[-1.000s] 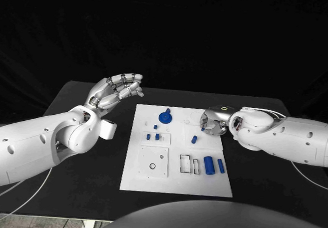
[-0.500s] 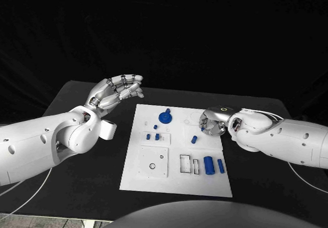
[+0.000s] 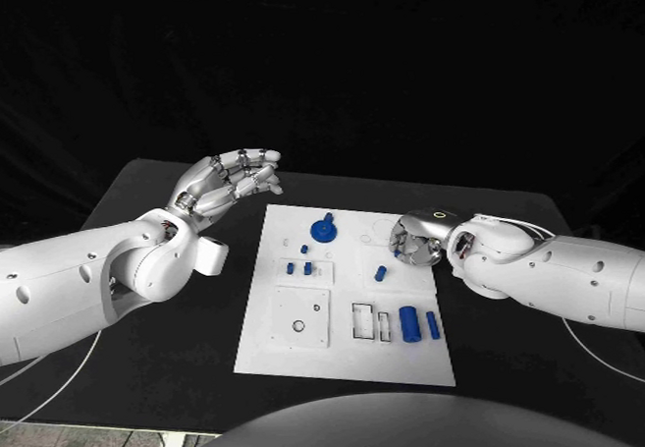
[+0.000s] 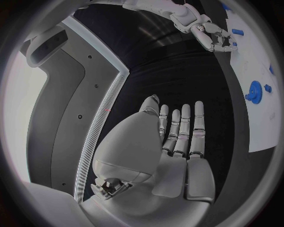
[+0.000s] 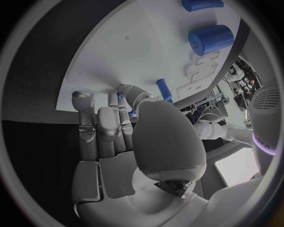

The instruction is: Assemble the parts on the task board

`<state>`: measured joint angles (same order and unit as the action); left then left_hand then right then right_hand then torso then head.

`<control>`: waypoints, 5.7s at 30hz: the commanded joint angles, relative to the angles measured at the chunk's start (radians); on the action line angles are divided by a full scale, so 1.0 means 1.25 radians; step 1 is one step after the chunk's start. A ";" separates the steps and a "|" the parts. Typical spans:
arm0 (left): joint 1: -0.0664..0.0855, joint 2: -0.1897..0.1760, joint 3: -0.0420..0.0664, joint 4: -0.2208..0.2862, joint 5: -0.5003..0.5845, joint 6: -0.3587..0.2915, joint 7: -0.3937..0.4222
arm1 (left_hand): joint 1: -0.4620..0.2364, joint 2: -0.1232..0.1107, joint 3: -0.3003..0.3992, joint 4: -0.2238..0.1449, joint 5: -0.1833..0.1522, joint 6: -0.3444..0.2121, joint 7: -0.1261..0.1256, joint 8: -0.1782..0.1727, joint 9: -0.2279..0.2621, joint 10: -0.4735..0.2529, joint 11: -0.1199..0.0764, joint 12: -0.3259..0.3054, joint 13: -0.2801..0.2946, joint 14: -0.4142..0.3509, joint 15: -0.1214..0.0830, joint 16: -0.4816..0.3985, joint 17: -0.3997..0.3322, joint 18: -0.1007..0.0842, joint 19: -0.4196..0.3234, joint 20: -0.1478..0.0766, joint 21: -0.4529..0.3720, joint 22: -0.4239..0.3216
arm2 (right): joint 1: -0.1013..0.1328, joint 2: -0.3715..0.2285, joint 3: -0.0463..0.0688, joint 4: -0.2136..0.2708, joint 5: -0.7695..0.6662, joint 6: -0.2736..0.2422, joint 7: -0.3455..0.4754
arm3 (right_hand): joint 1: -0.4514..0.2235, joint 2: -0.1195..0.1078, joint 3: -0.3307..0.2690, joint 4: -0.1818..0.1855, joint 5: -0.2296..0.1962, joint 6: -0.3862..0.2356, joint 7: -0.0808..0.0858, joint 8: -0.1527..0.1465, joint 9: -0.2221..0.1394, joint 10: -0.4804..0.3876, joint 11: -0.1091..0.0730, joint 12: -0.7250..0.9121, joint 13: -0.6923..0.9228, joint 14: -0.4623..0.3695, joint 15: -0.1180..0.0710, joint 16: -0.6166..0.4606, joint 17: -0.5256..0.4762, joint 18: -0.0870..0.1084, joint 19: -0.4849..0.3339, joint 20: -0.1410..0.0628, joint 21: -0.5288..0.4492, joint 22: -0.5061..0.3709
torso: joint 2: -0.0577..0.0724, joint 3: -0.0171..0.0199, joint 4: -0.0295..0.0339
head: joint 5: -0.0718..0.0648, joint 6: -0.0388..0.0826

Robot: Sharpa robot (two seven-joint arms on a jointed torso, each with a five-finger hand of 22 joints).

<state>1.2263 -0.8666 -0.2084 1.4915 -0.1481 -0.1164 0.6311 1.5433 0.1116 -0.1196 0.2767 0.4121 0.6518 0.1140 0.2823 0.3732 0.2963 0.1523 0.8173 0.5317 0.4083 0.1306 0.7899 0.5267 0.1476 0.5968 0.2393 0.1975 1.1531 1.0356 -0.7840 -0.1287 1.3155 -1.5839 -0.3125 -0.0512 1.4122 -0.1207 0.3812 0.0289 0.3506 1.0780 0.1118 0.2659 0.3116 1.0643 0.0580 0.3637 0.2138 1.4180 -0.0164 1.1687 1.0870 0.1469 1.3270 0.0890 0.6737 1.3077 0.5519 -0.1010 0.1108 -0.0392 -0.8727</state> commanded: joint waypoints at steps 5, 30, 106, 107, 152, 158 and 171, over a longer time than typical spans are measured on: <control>-0.001 0.002 0.000 -0.002 -0.005 0.019 -0.004 | 0.010 0.002 -0.002 -0.005 0.009 -0.001 0.003 0.004 -0.002 0.001 0.007 0.004 -0.004 0.002 0.007 -0.002 -0.002 0.011 -0.001 0.005 -0.006 0.002 | -0.006 0.001 -0.001 0.006 0.013 -0.024 0.018 | 0.001 0.008 -0.004 -0.004 -0.001 0.012 -0.001 0.010 0.023 0.013 -0.003 -0.007 -0.003 -0.004 -0.003 -0.006 -0.003 -0.001 -0.006 -0.004 -0.004 0.056 | -0.001 -0.0011 0.0003 | 0.002 0.000; -0.001 0.009 -0.001 -0.015 -0.005 0.021 -0.027 | 0.014 0.004 -0.001 -0.005 0.014 -0.002 0.006 0.005 -0.004 0.000 0.009 0.004 -0.009 0.001 0.009 -0.002 -0.003 0.011 -0.001 0.007 -0.008 0.002 | 0.083 -0.096 0.005 0.197 0.051 -0.011 -0.031 | -0.011 0.012 -0.016 0.006 -0.012 0.012 -0.006 0.012 0.037 0.020 -0.003 -0.023 -0.015 -0.006 -0.003 -0.014 -0.012 0.000 -0.010 -0.004 -0.018 0.053 | 0.000 -0.0016 0.0006 | 0.010 0.000; -0.019 0.022 -0.005 -0.027 -0.005 0.036 -0.060 | 0.026 0.013 0.001 -0.005 0.033 -0.007 0.010 0.009 -0.010 -0.002 0.014 0.002 -0.027 -0.008 0.014 -0.007 -0.010 0.011 -0.005 0.011 -0.017 0.003 | -0.031 0.110 0.004 0.212 -0.090 0.068 -0.054 | -0.001 0.013 -0.016 -0.001 -0.004 0.001 -0.003 -0.002 0.042 0.030 -0.002 -0.039 -0.026 -0.016 -0.003 -0.035 -0.036 0.006 -0.023 -0.005 -0.061 0.045 | -0.001 -0.0040 0.0011 | 0.055 0.000; -0.020 0.022 -0.005 -0.027 -0.005 0.037 -0.060 | 0.026 0.013 0.001 -0.005 0.033 -0.007 0.010 0.009 -0.010 -0.002 0.014 0.002 -0.027 -0.008 0.014 -0.007 -0.010 0.011 -0.005 0.011 -0.017 0.003 | -0.031 0.110 0.004 0.211 -0.090 0.069 -0.055 | -0.001 0.013 -0.016 -0.001 -0.004 0.001 -0.003 -0.002 0.042 0.030 -0.002 -0.039 -0.026 -0.017 -0.003 -0.035 -0.036 0.006 -0.023 -0.005 -0.061 0.045 | -0.001 -0.0040 0.0011 | 0.055 0.000; -0.023 0.030 -0.005 -0.036 -0.005 0.049 -0.074 | 0.026 0.015 0.000 -0.004 0.033 -0.007 0.012 0.010 -0.010 -0.003 0.015 0.002 -0.029 -0.009 0.015 -0.007 -0.010 0.011 -0.006 0.012 -0.018 0.003 | -0.033 0.126 0.004 0.208 -0.083 0.103 -0.068 | -0.008 0.003 -0.013 0.001 -0.014 -0.084 0.010 -0.063 0.019 -0.006 0.016 -0.061 -0.035 -0.044 0.012 -0.069 -0.070 0.012 -0.056 0.004 -0.135 0.031 | -0.001 -0.0040 0.0010 | 0.057 0.000; -0.023 0.030 -0.005 -0.037 -0.005 0.050 -0.075 | 0.026 0.015 0.000 -0.004 0.033 -0.007 0.012 0.010 -0.010 -0.003 0.015 0.002 -0.029 -0.009 0.015 -0.007 -0.010 0.011 -0.006 0.012 -0.018 0.003 | -0.034 0.127 0.004 0.209 -0.105 0.108 -0.074 | -0.016 -0.012 -0.012 0.004 -0.038 -0.172 -0.018 -0.123 -0.013 -0.047 0.026 -0.061 -0.032 -0.063 0.020 -0.080 -0.085 0.016 -0.074 0.013 -0.167 0.026 | -0.001 -0.0035 0.0006 | 0.058 0.000; -0.024 0.028 -0.005 -0.037 -0.005 0.053 -0.077 | 0.027 0.015 0.000 -0.004 0.032 -0.007 0.012 0.010 -0.011 -0.003 0.016 0.002 -0.030 -0.010 0.015 -0.007 -0.010 0.011 -0.006 0.012 -0.019 0.003 | -0.036 0.107 0.004 0.230 -0.153 0.060 -0.100 | -0.052 -0.032 -0.079 0.037 -0.148 -0.201 -0.035 -0.146 -0.040 -0.127 0.031 -0.005 0.009 -0.087 0.019 -0.095 -0.111 0.026 -0.092 0.018 -0.235 0.010 | 0.000 -0.0031 -0.0004 | 0.061 0.000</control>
<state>1.1984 -0.8321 -0.2153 1.4441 -0.1504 -0.0721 0.5303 1.5683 0.1288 -0.1195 0.2767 0.4501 0.6447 0.1211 0.2898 0.3609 0.2928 0.1627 0.8173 0.4959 0.4011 0.1449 0.7859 0.5146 0.1474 0.5900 0.2465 0.1804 1.1550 0.9907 -0.6466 -0.1241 1.5972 -1.7371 -0.2074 -0.1577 1.3591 -0.1617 0.2887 0.0746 0.1719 0.8327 0.0672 0.0884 0.2624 0.9147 0.0958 0.3525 0.2217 1.3125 0.0069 1.0524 0.9490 0.1627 1.2161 0.1144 0.3827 1.3075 0.5517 -0.1051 0.1114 0.0359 -0.8727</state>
